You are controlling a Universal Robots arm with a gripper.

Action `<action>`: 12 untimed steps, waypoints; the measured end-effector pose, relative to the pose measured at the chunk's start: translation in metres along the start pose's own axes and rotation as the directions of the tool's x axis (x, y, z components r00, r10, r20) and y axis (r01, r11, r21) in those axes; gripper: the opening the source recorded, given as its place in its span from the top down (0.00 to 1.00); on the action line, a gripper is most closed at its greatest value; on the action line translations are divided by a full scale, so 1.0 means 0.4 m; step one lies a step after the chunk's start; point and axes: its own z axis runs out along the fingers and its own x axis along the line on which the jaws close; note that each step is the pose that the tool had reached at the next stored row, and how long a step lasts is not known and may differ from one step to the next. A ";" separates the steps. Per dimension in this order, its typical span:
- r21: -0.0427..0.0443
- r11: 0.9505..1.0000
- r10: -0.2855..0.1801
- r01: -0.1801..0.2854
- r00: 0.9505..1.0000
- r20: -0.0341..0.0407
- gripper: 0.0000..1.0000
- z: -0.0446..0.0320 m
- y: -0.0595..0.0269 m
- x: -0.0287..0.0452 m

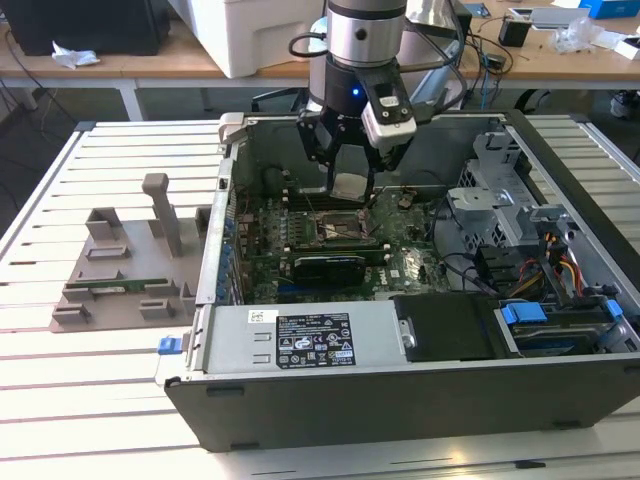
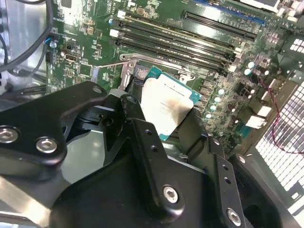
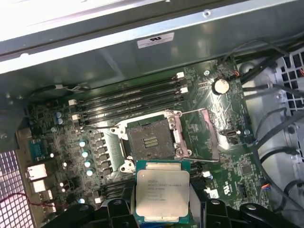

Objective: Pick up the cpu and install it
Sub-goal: 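Place the cpu into insertion slot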

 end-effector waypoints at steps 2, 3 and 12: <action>0.000 1.000 0.020 -0.020 1.000 0.000 0.46 0.000 0.000 0.000; 0.001 1.000 0.028 -0.028 1.000 0.000 0.46 0.000 0.000 0.000; 0.004 0.996 0.094 -0.094 0.996 0.002 0.46 0.001 0.000 0.000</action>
